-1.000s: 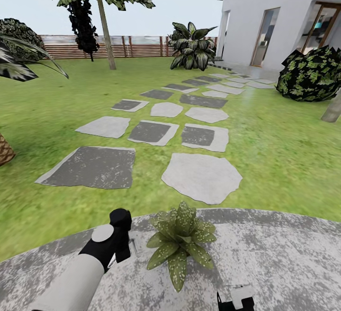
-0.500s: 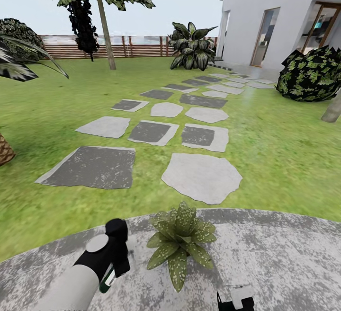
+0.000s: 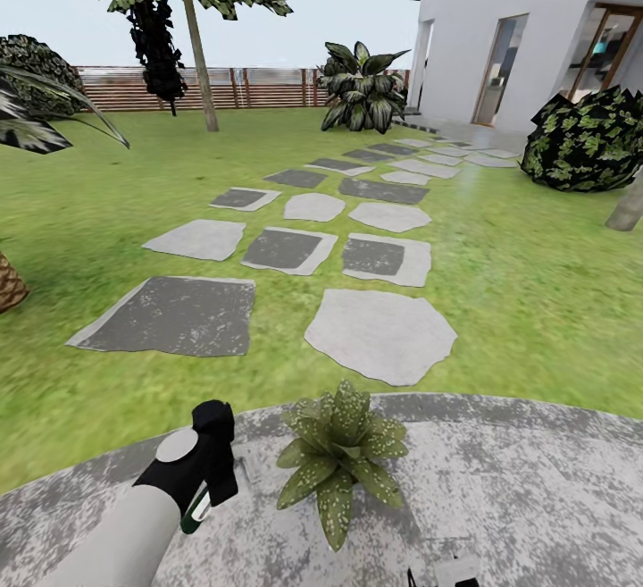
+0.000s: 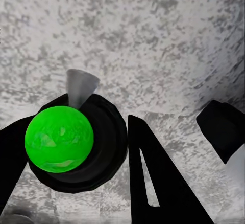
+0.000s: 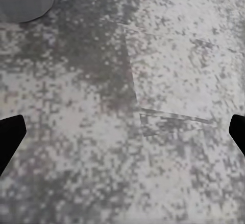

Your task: Pick up the pesticide atomizer in the garden and spray insectifuge to fully cover both potted plants in the garden.

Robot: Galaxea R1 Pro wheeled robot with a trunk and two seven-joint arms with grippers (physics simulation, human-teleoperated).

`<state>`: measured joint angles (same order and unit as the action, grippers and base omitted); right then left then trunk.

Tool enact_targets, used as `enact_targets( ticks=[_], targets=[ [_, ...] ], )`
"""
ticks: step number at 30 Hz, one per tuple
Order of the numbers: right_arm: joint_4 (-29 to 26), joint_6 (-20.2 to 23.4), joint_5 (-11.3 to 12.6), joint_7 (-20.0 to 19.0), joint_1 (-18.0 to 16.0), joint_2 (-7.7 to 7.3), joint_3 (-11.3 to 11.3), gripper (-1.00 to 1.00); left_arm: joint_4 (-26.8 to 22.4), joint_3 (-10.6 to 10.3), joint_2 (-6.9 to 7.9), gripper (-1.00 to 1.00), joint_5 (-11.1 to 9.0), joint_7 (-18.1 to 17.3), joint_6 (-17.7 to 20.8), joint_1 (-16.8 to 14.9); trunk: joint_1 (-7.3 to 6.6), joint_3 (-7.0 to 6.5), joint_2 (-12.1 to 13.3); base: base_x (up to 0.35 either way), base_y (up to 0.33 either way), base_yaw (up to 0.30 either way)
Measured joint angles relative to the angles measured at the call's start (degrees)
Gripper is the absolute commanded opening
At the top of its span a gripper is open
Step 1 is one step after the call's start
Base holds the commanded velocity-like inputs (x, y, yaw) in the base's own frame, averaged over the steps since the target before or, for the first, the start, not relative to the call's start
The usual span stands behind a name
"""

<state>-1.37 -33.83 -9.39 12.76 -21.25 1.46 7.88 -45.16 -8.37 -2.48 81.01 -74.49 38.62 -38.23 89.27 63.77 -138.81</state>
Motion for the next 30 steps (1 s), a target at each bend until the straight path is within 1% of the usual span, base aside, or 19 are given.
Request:
enact_targets(
  ticks=[1, 5, 9, 10, 13, 14, 15, 16, 17, 22, 26, 30],
  targets=[
    [0.0, 0.0, 0.0, 0.0, 0.0, 0.00, 0.0, 1.00, 0.1, 0.0, 0.13, -1.00, 0.0, 0.0, 0.0, 0.0, 0.00, 0.00, 0.0, 0.000, 0.000, 0.000],
    [0.0, 0.0, 0.0, 0.0, 0.0, 0.01, 0.0, 1.00, -0.3, -0.2, -0.71, -1.00, -0.1, 0.0, 0.1, -0.9, 0.00, 0.00, 0.0, 0.000, 0.000, 0.000],
    [0.0, 0.2, 0.0, 0.0, 1.8, 0.19, 0.0, 1.00, -0.6, -0.3, -0.86, -1.00, 0.0, -0.1, 0.2, -2.6, 0.00, 0.00, 0.0, 0.020, 0.000, 0.000],
    [0.0, 0.2, 0.0, 0.0, 2.1, 0.02, 0.0, 1.00, -0.4, -0.4, -0.86, -1.00, 0.1, 0.0, 0.2, -2.6, -0.01, 0.00, 0.0, 0.164, 0.000, 0.000],
    [0.0, 0.3, 0.0, -0.1, 2.3, 0.21, 0.0, 1.00, 0.0, -0.6, -0.86, -1.00, 0.2, 0.0, 0.3, -2.3, -0.02, 0.00, 0.0, 0.187, 0.000, 0.000],
    [0.0, 0.3, 0.0, -0.1, 2.3, 0.29, 0.0, 1.00, 0.1, -0.8, -0.83, -1.00, 0.6, 0.0, 0.3, -2.2, -0.01, 0.00, 0.0, 0.061, 0.000, 0.000],
    [0.0, 0.3, 0.1, -0.1, 2.3, 0.29, 0.0, 1.00, 0.1, -1.1, -0.74, -1.00, 1.7, 0.0, 0.3, -2.2, -0.01, 0.00, 0.0, 0.025, 0.000, 0.000],
    [0.0, 0.3, 0.1, -0.1, 2.3, 0.29, 0.0, 1.00, 0.1, -1.2, -0.64, -1.00, 3.3, 0.0, 0.2, -2.1, 0.00, 0.00, 0.0, 0.008, 0.000, 0.000],
    [0.0, 0.3, 0.0, -0.1, 2.3, 0.27, 0.0, 1.00, 0.1, -1.3, -0.56, -1.00, 4.4, 0.1, 0.2, -2.1, 0.00, 0.00, 0.0, 0.005, 0.000, 0.000],
    [0.1, 0.3, 0.0, -0.1, 2.4, 0.26, 0.0, 1.00, 0.1, -1.2, -0.47, -1.00, 4.9, 0.1, 0.3, -2.1, 0.00, 0.00, 0.0, 0.001, 0.000, 0.000],
    [0.0, 0.2, 0.1, 0.0, 3.9, 0.16, 0.0, 1.00, -0.2, -1.1, -0.46, -1.00, 5.0, 0.1, 0.3, -2.3, 0.00, 0.00, 0.0, 0.004, 0.002, 0.000],
    [0.0, 0.2, 0.1, 0.0, 4.3, 0.05, 0.0, 1.00, 0.1, -1.1, -0.39, -1.00, 5.1, 0.4, 0.4, -2.4, -0.01, 0.00, 0.0, 0.108, 0.172, -0.011]
  ],
)
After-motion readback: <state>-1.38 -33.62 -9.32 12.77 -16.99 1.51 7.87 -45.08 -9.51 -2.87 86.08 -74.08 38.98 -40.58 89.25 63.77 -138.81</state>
